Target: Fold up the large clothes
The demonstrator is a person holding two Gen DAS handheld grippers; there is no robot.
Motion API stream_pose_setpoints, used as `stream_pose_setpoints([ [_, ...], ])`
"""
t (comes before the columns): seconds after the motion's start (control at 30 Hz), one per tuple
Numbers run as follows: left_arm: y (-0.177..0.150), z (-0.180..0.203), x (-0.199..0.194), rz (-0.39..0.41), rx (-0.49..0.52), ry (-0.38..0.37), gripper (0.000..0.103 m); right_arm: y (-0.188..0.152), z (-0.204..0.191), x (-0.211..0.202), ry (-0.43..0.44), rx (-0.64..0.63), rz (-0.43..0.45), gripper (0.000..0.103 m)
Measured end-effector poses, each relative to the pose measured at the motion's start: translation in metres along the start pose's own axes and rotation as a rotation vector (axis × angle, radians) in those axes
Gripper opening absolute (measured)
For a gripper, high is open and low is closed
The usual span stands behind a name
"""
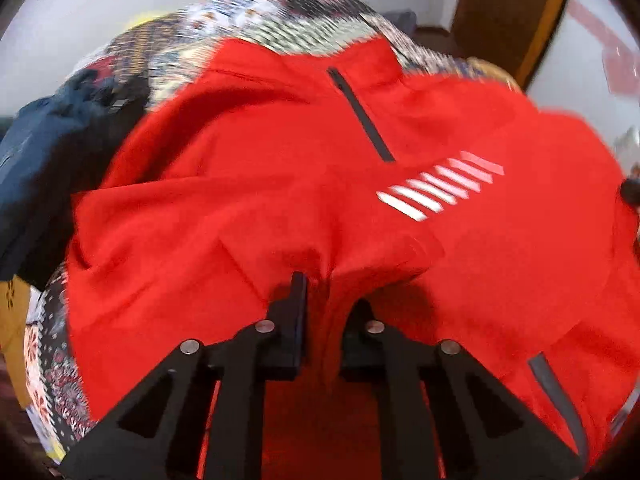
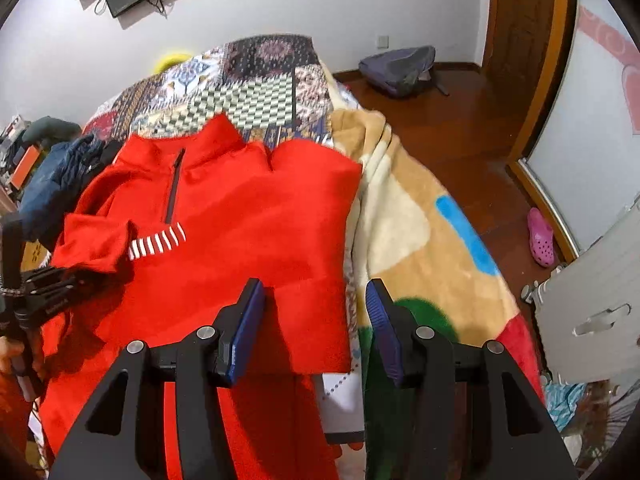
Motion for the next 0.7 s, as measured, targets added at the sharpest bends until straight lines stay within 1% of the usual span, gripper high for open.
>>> stream_pose_setpoints([
  [0.07,0.006,-0.012,-0.020,0.045,-0.037,0.003,0.011,0.006,0.000,-0.004,0.001,0.007,0.021,0.049],
  [0.17,0.019,-0.034,-0.056,0.136,-0.103,-0.004,0.007,0.007,-0.003,-0.002,0.017,0.021,0.022,0.057],
  [0.27,0.025,-0.054,-0.086,0.212,-0.146,0.000,0.006,-0.004,-0.012,0.012,0.019,0.002,-0.022,0.057],
  [0.33,0.023,-0.064,-0.099,0.241,-0.160,0.007,0.006,-0.014,-0.019,0.020,0.039,-0.005,-0.054,0.057],
  [0.37,0.020,-0.069,-0.103,0.249,-0.164,0.012,0.006,-0.016,-0.022,0.021,0.049,-0.004,-0.061,0.058],
  [0.4,0.016,-0.072,-0.104,0.252,-0.166,0.019,0.006,-0.019,-0.025,0.023,0.057,0.000,-0.066,0.060],
  [0.5,-0.001,-0.086,-0.104,0.252,-0.187,0.064,0.006,-0.018,-0.028,0.022,0.035,-0.010,-0.053,0.062],
  [0.53,-0.010,-0.096,-0.101,0.245,-0.214,0.089,0.007,-0.019,-0.029,0.022,0.030,-0.015,-0.052,0.062],
  [0.57,-0.017,-0.102,-0.098,0.238,-0.241,0.091,0.008,-0.018,-0.029,0.022,0.029,-0.016,-0.052,0.063],
  [0.63,-0.038,-0.121,-0.091,0.218,-0.326,0.075,0.014,-0.018,-0.028,0.022,0.027,-0.016,-0.051,0.063],
  [0.7,-0.056,-0.138,-0.084,0.201,-0.390,0.069,0.014,-0.019,-0.027,0.022,0.026,-0.014,-0.050,0.064],
])
Point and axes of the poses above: each gripper's, at about its wrist camera, not at the fingertips, and x roughly the way its jaws point, z to its right, y to its top, the point moved 9 cm from there along x, roughly the way its jaws point, and after that the axes turned 9 degrees about -y, right-handed, at the moved point
